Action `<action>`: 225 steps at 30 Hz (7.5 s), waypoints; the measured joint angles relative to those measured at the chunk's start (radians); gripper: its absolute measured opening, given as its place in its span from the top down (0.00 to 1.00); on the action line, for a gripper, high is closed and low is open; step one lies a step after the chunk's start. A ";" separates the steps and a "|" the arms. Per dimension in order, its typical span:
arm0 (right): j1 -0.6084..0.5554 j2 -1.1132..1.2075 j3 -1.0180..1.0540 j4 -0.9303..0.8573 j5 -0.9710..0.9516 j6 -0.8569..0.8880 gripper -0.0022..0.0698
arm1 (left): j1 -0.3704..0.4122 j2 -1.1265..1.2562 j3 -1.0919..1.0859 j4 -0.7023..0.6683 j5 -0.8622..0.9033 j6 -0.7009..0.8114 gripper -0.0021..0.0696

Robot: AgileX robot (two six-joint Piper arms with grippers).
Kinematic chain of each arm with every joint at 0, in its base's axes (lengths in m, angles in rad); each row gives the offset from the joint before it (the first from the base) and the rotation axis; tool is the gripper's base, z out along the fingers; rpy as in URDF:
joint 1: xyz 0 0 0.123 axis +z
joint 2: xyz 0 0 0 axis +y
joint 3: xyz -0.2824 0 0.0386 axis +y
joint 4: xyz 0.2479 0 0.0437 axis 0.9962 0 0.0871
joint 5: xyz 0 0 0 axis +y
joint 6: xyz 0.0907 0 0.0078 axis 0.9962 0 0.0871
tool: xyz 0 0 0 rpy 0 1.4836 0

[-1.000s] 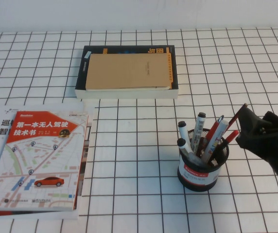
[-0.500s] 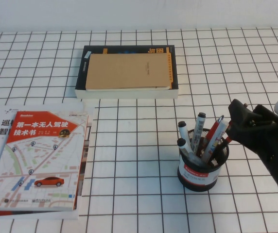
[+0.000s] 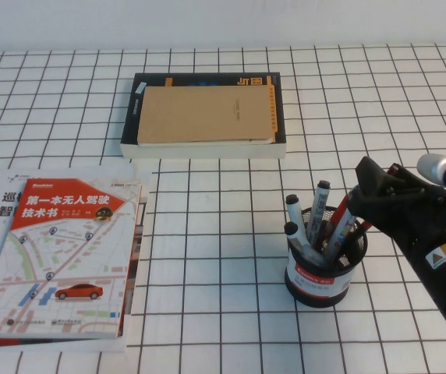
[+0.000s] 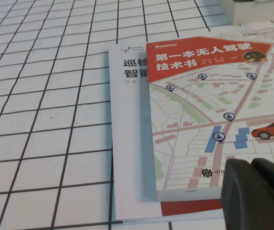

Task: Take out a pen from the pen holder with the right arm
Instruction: 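Take a marker out of the pen holder and lay it on the table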

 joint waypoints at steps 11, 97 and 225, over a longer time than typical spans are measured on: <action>0.000 0.006 -0.012 0.000 -0.011 0.002 0.75 | 0.000 0.000 0.000 0.000 0.000 0.000 0.98; -0.011 0.665 -1.714 -0.401 2.034 0.207 0.96 | 0.000 0.000 0.000 0.000 0.000 0.000 0.98; -0.593 -1.560 0.510 -0.644 1.153 0.048 0.99 | 0.000 0.000 0.000 0.000 0.000 0.000 0.98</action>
